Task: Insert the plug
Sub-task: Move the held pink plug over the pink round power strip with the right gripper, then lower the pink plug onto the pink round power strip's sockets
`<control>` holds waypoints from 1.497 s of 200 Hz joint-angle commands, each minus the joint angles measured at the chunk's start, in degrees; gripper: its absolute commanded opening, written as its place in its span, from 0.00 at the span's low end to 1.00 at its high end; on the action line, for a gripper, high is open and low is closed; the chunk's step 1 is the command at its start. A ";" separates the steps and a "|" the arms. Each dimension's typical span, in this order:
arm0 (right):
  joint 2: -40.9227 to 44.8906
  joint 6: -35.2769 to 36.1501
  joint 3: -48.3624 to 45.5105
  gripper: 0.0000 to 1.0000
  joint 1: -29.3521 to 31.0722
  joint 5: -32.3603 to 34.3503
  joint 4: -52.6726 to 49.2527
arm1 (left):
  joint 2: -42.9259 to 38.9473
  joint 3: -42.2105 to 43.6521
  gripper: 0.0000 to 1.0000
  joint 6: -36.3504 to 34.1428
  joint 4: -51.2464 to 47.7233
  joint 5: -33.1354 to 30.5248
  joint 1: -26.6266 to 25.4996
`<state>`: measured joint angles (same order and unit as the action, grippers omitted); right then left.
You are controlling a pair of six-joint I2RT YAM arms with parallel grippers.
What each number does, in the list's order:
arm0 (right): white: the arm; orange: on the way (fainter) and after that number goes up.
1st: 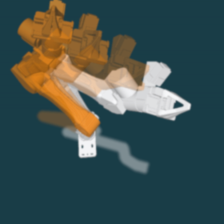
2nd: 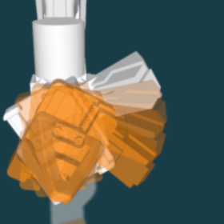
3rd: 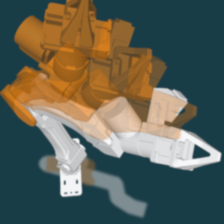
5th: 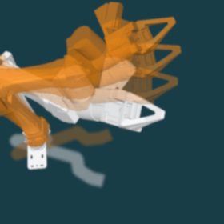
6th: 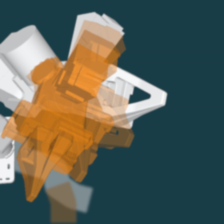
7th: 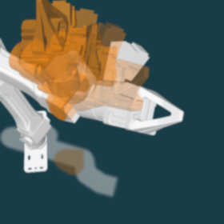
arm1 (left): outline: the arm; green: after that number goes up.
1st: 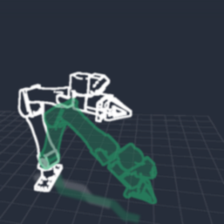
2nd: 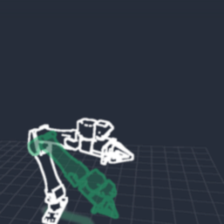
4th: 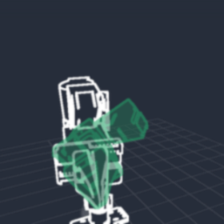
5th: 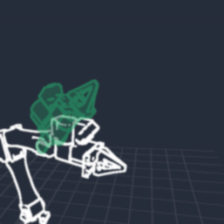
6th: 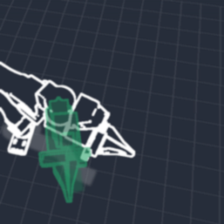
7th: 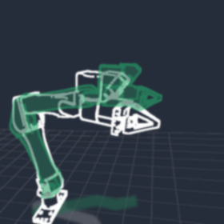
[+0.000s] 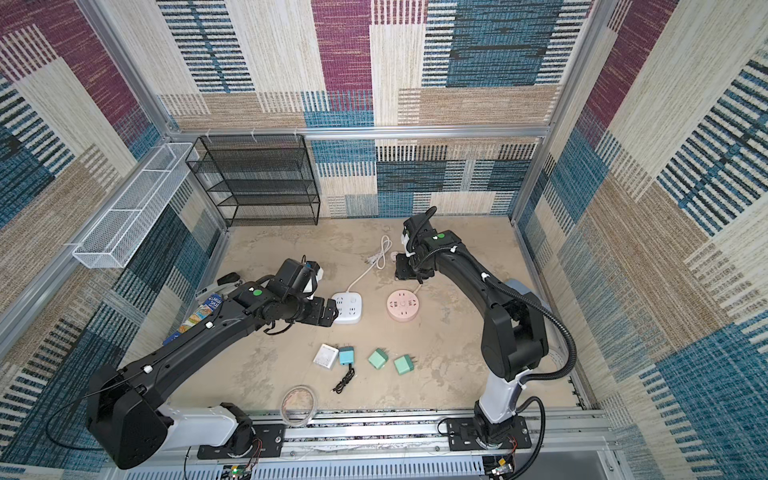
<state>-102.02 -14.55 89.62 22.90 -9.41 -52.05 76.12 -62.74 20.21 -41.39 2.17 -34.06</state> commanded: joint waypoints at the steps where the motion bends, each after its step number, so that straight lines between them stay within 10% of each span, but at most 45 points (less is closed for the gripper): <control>1: -1.24 1.10 1.75 0.00 -0.04 0.63 -3.20 | -0.79 1.18 0.99 -0.96 2.83 2.80 -0.12; 299: -8.98 -0.90 3.50 0.00 2.25 5.25 -5.17 | -0.53 3.06 0.99 -0.45 6.71 5.82 -0.21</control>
<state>-110.69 -14.94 93.45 25.10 -4.71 -58.13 75.61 -59.77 20.21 -35.79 7.81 -34.28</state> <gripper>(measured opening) 0.422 0.993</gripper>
